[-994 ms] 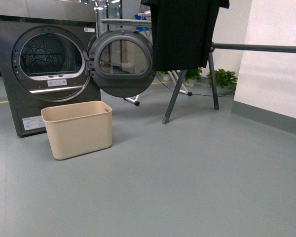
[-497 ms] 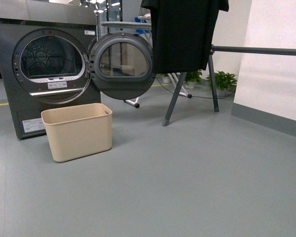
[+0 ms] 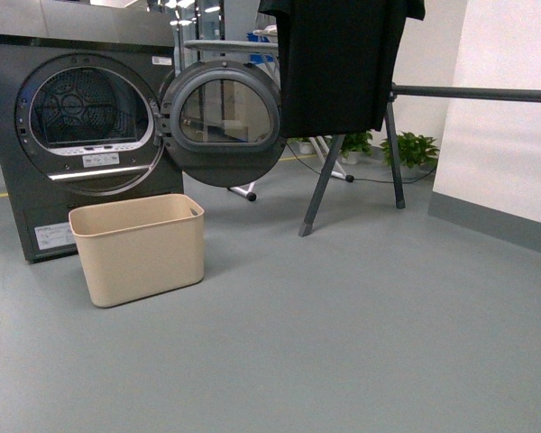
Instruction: Move hamper under clothes hanger
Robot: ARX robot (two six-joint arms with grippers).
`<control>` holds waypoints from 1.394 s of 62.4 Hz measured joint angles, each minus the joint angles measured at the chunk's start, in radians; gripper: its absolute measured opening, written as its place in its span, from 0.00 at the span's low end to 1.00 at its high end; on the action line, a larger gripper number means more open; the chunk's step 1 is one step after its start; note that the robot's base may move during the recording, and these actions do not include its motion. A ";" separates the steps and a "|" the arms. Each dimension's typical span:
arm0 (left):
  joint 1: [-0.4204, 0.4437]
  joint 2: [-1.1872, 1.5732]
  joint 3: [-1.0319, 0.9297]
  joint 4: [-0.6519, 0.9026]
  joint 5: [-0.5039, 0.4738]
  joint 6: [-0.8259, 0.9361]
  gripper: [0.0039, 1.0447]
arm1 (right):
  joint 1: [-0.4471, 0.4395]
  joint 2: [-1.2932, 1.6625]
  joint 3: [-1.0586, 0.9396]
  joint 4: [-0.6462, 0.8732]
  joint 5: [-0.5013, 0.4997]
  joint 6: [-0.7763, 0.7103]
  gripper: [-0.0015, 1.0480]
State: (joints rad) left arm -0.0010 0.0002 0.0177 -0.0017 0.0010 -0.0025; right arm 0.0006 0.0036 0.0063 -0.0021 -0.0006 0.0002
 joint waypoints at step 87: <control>0.000 0.000 0.000 0.000 0.000 0.000 0.94 | 0.000 0.000 0.000 0.000 0.001 0.000 0.92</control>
State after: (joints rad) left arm -0.0010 0.0006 0.0177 -0.0017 0.0006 -0.0025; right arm 0.0002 0.0040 0.0059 -0.0021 0.0002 0.0002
